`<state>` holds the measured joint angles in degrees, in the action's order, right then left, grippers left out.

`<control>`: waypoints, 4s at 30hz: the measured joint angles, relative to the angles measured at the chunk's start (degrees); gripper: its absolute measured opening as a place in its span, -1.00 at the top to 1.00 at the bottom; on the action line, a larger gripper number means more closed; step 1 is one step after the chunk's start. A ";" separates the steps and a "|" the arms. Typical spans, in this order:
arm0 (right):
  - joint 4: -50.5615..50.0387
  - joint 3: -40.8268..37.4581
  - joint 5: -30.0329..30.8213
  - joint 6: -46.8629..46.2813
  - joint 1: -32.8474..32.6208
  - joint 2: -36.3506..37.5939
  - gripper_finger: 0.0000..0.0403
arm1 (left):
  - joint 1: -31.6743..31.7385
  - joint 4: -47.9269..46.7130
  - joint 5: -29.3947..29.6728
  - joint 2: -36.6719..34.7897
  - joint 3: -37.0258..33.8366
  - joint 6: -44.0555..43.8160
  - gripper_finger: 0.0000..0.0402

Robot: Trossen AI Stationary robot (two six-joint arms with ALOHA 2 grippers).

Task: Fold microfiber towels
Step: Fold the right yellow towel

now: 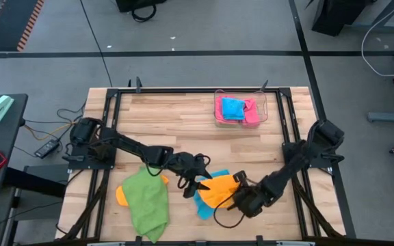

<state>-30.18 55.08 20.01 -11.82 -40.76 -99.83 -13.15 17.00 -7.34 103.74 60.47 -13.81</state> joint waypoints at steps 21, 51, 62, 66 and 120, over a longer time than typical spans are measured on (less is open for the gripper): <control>-0.86 6.91 -3.81 -6.63 -9.45 -4.04 0.96 | -2.54 0.16 5.88 9.74 0.02 -8.27 -0.06; 0.10 6.87 -0.95 -22.09 -10.00 -6.51 0.96 | -1.77 8.93 8.60 9.26 1.43 -7.99 -0.11; 0.29 6.87 -0.35 -19.87 -9.60 -6.51 0.96 | -0.81 5.01 -1.41 18.60 13.05 -8.18 -0.32; 0.34 6.87 -0.35 -19.86 -9.63 -6.51 0.96 | 0.36 3.42 -5.45 21.44 15.15 -10.08 -0.31; 0.14 6.87 0.88 -18.76 -9.61 -6.51 0.96 | -5.14 6.61 4.49 23.10 16.17 -0.75 0.53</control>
<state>-30.04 61.95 20.89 -30.59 -50.37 -106.34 -18.29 23.62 -2.86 126.85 76.64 -14.56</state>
